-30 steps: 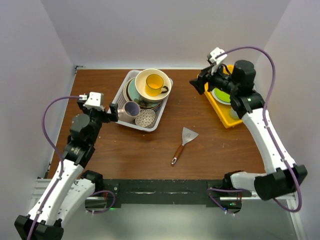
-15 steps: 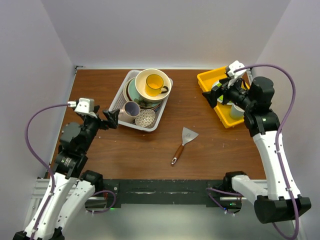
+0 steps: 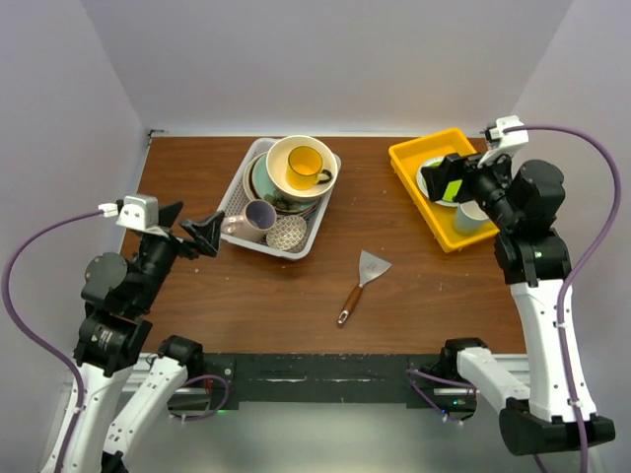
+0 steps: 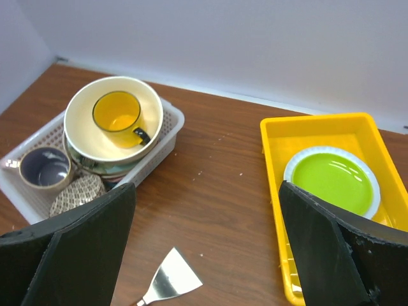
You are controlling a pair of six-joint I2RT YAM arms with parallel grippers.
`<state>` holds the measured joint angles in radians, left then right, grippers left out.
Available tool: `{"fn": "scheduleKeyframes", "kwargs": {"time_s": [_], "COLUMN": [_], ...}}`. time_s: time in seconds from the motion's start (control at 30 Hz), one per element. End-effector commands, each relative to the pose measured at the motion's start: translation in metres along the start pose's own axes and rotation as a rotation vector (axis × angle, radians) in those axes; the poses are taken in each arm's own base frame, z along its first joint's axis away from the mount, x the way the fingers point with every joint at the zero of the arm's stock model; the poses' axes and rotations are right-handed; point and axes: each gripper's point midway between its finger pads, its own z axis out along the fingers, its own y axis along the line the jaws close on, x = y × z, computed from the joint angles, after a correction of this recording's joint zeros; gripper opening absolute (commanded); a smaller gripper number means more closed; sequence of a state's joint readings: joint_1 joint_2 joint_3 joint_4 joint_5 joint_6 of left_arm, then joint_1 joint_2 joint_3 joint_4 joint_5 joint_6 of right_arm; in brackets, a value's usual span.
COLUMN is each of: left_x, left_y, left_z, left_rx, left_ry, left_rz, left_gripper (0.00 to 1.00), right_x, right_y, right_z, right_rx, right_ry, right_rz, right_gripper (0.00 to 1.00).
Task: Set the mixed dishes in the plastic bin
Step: Reset both arms
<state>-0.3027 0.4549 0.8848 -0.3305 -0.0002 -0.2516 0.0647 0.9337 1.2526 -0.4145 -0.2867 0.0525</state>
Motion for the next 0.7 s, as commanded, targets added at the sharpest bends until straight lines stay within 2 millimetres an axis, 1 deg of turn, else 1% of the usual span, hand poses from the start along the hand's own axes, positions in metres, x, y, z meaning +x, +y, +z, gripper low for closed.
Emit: {"fn": "scheduleKeyframes", "kwargs": {"time_s": [0.0, 0.17, 0.37, 0.5, 0.67], "left_x": [-0.018, -0.024, -0.026, -0.028, -0.029], "left_y": [-0.005, -0.006, -0.005, -0.005, -0.005], "left_z": [-0.007, -0.012, -0.015, -0.016, -0.019], "left_rx": [0.014, 0.014, 0.010, 0.009, 0.006], "left_ry": [-0.016, -0.032, -0.034, -0.038, -0.041], "left_rz": [0.007, 0.012, 0.015, 0.018, 0.018], "left_gripper": [1.00, 1.00, 1.00, 1.00, 1.00], "right_x": [-0.029, -0.035, -0.039, -0.038, -0.036], "right_y": [-0.012, -0.009, 0.000, 0.002, 0.000], "right_z": [-0.023, -0.028, -0.031, -0.031, -0.031], "right_rx": [0.122, 0.113, 0.063, 0.053, 0.065], "right_ry": [-0.080, -0.087, -0.087, -0.084, -0.083], "right_rz": [0.067, 0.045, 0.014, 0.014, 0.018], "right_gripper": [0.98, 0.98, 0.98, 0.98, 0.98]}}
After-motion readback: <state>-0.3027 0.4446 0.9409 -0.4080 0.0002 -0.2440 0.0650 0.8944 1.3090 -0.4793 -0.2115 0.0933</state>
